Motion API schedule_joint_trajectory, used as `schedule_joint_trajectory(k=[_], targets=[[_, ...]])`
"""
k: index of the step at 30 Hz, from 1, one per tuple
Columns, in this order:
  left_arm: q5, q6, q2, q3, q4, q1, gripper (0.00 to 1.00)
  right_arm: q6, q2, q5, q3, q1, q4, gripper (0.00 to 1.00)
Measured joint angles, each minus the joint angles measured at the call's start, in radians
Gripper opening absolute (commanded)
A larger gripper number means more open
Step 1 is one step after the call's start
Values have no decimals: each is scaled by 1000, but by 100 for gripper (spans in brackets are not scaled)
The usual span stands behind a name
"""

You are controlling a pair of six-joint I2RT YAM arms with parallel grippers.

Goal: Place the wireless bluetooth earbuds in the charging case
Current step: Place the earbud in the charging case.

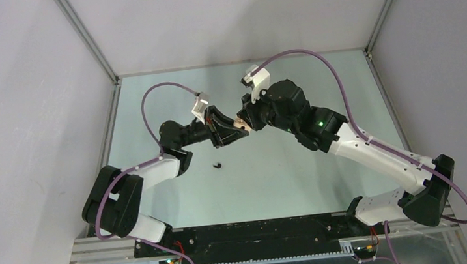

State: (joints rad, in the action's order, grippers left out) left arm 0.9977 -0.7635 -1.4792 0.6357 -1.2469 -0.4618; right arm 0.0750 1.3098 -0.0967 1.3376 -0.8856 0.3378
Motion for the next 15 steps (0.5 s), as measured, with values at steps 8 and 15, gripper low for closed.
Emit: schedule_joint_trajectory(k=[8,15], targets=[[-1,16,0,0,0,-1,1,3,14,5,55,18,50,19],[-1,16,1,0,0,-1,1,3,15,9,103,23,63,19]])
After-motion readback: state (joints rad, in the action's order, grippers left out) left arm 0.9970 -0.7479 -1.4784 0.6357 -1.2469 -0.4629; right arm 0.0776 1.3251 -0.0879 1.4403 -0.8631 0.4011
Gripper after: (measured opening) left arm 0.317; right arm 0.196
